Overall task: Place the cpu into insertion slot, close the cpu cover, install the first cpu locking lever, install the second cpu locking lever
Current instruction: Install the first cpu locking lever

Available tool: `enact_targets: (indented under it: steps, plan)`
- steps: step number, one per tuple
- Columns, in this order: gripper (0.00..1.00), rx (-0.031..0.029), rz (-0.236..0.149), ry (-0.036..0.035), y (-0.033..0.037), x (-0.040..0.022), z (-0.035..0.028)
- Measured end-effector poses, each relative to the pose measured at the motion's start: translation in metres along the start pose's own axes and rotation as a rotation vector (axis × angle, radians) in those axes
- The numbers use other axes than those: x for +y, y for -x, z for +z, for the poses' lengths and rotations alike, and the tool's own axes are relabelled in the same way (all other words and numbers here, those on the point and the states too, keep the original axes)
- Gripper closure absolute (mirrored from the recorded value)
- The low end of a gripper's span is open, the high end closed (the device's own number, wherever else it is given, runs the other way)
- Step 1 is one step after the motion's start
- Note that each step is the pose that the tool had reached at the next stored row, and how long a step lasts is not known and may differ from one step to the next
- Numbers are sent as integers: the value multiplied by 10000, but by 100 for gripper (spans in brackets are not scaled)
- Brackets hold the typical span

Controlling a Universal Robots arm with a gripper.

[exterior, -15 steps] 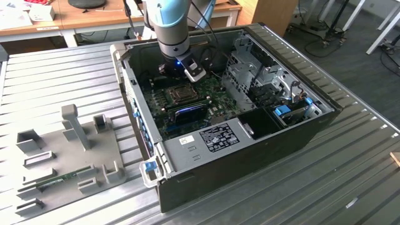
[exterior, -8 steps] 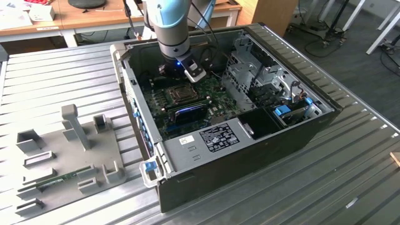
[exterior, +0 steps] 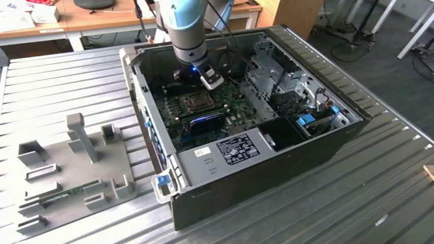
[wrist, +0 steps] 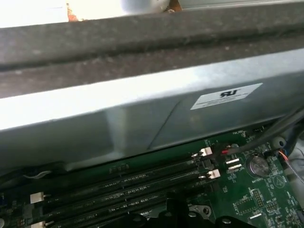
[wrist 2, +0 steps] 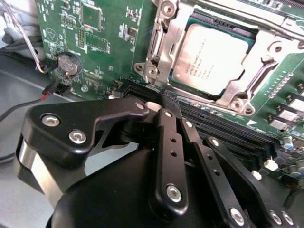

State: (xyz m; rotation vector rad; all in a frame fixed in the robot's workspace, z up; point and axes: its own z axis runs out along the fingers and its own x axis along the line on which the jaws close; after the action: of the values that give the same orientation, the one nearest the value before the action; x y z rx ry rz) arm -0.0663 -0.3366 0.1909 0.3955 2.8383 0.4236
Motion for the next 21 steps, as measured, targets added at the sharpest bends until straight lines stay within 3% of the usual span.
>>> enact_targets:
  steps: [9,16,21]
  plan:
    - [89,-130,385,-84,-7,21,5]
    - [89,-171,505,-110,-18,59,9]
    - [89,-194,574,-121,-7,79,-42]
